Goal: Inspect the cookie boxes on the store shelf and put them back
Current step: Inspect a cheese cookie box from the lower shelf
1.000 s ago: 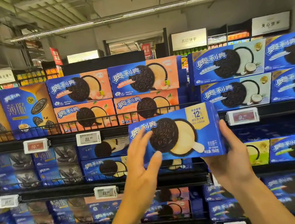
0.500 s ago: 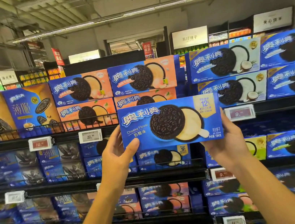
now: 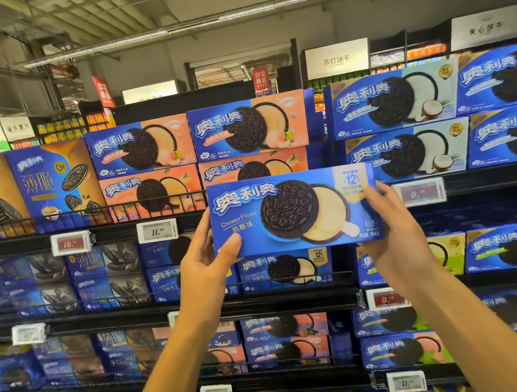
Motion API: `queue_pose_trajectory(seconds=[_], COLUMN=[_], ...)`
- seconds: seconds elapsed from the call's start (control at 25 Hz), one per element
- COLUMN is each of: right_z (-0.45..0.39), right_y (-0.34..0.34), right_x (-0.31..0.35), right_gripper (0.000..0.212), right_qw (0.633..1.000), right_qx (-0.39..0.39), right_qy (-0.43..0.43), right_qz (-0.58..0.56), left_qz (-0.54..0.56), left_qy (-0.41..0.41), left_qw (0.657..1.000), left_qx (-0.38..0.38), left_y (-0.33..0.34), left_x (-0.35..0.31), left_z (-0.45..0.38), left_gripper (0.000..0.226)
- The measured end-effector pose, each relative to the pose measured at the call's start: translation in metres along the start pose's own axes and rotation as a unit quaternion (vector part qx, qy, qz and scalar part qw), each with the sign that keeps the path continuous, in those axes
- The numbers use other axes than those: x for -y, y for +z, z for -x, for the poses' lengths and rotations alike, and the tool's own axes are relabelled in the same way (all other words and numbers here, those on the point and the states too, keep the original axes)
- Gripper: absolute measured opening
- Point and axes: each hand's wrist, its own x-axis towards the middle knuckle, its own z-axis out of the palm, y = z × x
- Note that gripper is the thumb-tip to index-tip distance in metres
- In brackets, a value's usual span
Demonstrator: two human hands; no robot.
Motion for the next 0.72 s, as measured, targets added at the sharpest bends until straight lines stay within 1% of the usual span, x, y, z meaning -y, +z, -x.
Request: queue_pose_trajectory(seconds=[0.08, 0.16, 0.24, 0.32, 0.44, 0.72], right_z=[-0.002, -0.004, -0.005, -0.007, -0.008, -0.011], right_y=[-0.004, -0.009, -0.013, -0.018, -0.025, -0.034], right_x=[-0.003, -0.005, -0.009, -0.012, -0.014, -0.013], right_gripper=[0.051, 0.053, 0.043, 0.029, 0.027, 0.030], right_qw=[1.000, 0.997, 0.987, 0.978, 0.973, 0.974], right_qx=[0.002, 0.016, 0.023, 0.021, 0.015, 0.036], right_qy=[-0.011, -0.028, -0.046, -0.054, -0.063, -0.084], right_qz=[0.026, 0.068, 0.151, 0.202, 0.223, 0.207], left_qz=[-0.006, -0.024, -0.052, -0.101, -0.153, -0.154], left_qy=[0.009, 0.040, 0.088, 0.122, 0.134, 0.115], left_qw=[1.000, 0.999, 0.995, 0.987, 0.979, 0.981], left_qx=[-0.002, -0.006, -0.004, 0.005, 0.004, -0.011], left_y=[0.000, 0.000, -0.001, 0.000, 0.004, 0.011], left_x=[0.002, 0.003, 0.003, 0.005, 0.012, 0.019], left_z=[0.001, 0.000, 0.000, 0.001, 0.004, 0.001], left_gripper=[0.057, 0.059, 0.062, 0.070, 0.079, 0.076])
